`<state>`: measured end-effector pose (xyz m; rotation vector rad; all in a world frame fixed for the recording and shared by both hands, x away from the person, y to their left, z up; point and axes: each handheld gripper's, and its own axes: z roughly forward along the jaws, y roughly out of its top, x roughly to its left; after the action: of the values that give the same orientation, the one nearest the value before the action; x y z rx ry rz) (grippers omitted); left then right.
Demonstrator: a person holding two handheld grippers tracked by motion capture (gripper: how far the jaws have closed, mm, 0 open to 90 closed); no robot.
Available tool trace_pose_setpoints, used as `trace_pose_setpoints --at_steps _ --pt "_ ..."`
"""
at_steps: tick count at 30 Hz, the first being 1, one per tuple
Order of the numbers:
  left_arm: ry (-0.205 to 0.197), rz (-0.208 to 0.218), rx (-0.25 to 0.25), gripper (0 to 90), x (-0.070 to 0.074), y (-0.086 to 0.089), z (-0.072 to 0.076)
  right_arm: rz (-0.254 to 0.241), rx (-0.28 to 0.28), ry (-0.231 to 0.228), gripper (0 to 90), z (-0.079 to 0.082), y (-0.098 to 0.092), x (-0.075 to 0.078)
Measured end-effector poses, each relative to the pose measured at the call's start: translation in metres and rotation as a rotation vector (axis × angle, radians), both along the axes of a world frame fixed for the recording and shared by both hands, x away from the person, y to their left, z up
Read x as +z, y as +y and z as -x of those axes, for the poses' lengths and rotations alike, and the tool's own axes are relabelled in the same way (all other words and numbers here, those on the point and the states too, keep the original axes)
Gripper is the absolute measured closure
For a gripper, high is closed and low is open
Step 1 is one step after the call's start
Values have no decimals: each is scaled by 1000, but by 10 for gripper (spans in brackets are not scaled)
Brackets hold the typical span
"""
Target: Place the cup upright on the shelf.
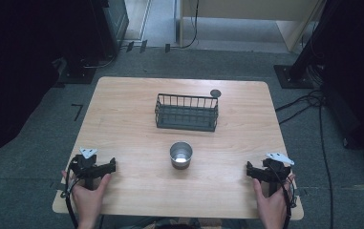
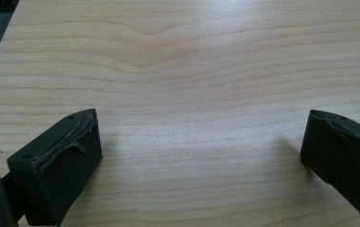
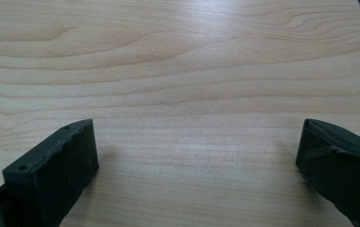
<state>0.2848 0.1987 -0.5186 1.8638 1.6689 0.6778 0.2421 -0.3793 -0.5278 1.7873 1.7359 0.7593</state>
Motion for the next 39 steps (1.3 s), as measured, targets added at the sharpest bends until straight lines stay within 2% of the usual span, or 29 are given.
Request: trace_pose_setpoints --at_steps 10,13,15,17,30,37,39 --pt "0 1 3 0 0 -1 1 3 3 0 0 0 0 0" --pt "4 0 -14 0 0 0 2 3 3 0 0 0 0 0" --pt "9 -1 -4 0 1 0 2 3 2 0 0 0 0 0" --pt "-4 -12 -7 0 1 -3 3 3 3 0 0 0 0 0" --pt "-94 43 -169 0 19 -45 13 4 3 0 0 0 0 0" --pt "-131 82 -203 0 27 -54 21 4 3 0 0 0 0 0" --pt "-136 81 -212 0 28 -57 23 5 4 0 0 0 0 0"
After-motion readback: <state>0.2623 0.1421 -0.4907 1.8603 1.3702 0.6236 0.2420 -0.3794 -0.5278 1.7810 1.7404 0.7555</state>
